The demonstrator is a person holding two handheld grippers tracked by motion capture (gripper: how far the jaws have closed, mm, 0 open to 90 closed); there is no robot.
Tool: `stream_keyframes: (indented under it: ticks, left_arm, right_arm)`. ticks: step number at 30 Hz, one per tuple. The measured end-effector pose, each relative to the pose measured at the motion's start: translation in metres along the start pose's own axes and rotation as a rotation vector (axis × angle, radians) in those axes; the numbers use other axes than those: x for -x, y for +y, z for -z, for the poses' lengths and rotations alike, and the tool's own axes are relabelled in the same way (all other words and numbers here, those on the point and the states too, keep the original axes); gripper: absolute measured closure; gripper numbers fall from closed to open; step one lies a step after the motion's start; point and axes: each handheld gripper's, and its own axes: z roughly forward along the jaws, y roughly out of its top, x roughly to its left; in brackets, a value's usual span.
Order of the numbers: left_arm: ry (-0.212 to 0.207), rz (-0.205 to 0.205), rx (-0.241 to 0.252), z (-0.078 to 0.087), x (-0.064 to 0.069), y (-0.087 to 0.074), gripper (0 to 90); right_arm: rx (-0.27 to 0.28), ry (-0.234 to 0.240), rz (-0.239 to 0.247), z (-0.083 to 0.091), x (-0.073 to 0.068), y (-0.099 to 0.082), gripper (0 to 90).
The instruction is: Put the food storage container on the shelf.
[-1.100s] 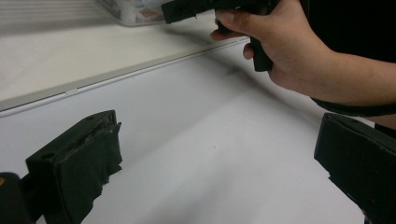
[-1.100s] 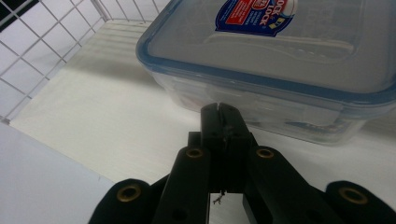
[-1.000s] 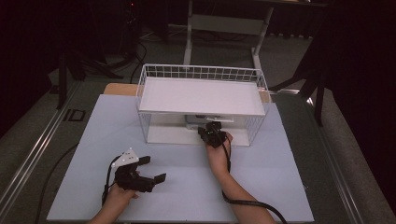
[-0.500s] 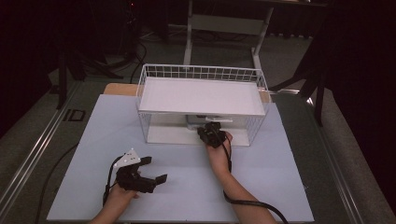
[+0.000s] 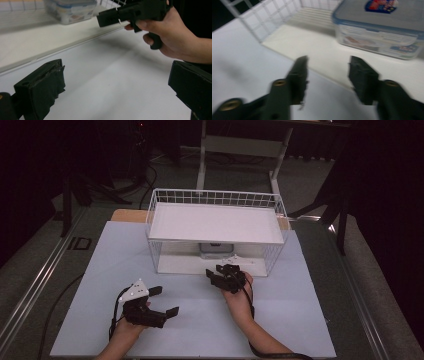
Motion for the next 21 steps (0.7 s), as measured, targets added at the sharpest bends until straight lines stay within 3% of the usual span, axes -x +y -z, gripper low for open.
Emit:
stream_keyframes:
  ticks: [1,2,3,4,6,8,14,21]
  left_arm:
    - [0.0,0.0,0.0,0.0,0.0,0.0,1.3]
    - [0.0,0.0,0.0,0.0,0.0,0.0,1.3]
    - [0.001,-0.014,0.006,-0.001,0.003,0.002,1.3]
    - [-0.011,-0.027,0.009,-0.003,0.005,0.004,1.3]
    - [-0.018,-0.042,0.012,-0.005,0.007,0.007,1.4]
    - [-0.019,-0.055,0.014,-0.006,0.009,0.009,1.3]
    - [-0.04,-0.102,0.037,-0.007,0.015,0.015,1.3]
    - [-0.044,-0.111,0.027,-0.009,0.015,0.016,1.3]
  right_arm:
    - [0.0,0.0,0.0,0.0,0.0,0.0,40.4]
    - [0.008,0.033,-0.004,0.004,-0.002,-0.001,35.3]
    - [0.032,0.088,0.057,0.01,-0.006,-0.002,17.3]
    - [0.025,0.095,0.07,0.014,-0.009,-0.003,14.4]
    - [0.049,0.137,0.064,0.022,-0.012,-0.004,14.4]
    - [0.041,0.149,0.074,0.026,-0.013,-0.004,14.4]
    - [0.071,0.132,0.108,0.047,-0.015,-0.009,16.0]
    - [0.094,0.128,0.095,0.061,-0.011,-0.011,16.1]
